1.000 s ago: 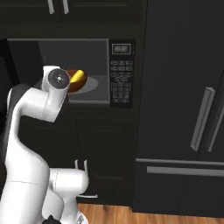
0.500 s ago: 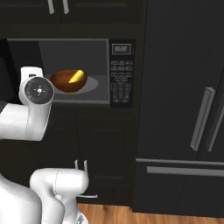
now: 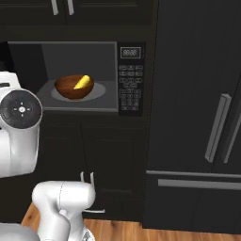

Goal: Pick the corn from the sink and place it in the bowl. Then pick the bowl and place it in the microwave. Then close the microwave door and press the start button.

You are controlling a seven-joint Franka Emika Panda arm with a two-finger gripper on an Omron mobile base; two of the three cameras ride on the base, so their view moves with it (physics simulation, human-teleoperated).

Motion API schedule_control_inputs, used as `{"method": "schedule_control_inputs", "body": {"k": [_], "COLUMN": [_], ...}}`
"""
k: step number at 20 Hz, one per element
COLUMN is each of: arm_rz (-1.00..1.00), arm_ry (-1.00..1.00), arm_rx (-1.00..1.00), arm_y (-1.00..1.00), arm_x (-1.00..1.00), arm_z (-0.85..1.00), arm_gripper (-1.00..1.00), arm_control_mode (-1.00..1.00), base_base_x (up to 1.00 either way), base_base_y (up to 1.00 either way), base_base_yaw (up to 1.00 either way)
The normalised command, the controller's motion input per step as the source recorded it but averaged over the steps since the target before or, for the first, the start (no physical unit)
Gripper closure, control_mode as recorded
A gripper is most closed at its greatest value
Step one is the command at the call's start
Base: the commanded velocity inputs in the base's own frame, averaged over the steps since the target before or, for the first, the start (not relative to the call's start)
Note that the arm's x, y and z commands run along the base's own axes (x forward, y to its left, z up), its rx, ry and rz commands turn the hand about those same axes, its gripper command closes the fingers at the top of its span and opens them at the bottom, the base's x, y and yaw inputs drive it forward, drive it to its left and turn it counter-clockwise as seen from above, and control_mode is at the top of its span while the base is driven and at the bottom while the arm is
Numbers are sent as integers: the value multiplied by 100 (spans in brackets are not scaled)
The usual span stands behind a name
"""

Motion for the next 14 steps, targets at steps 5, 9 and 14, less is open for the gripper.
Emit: {"method": "schedule_control_inputs", "body": {"k": [5,9,14], "arm_rz": [15,11,9], "arm_ry": [-2,0,0], "arm_rx": [0,0,0], "arm_y": [0,18,33], "arm_x": [-100,-96,-76], "arm_z": [0,0,0], "arm_gripper": [-100,-100,-100], "arm_control_mode": [-100,-100,-100], "base_base_x": [0,0,0], "base_base_y": [0,0,0], "base_base_yaw": [0,0,0]}}
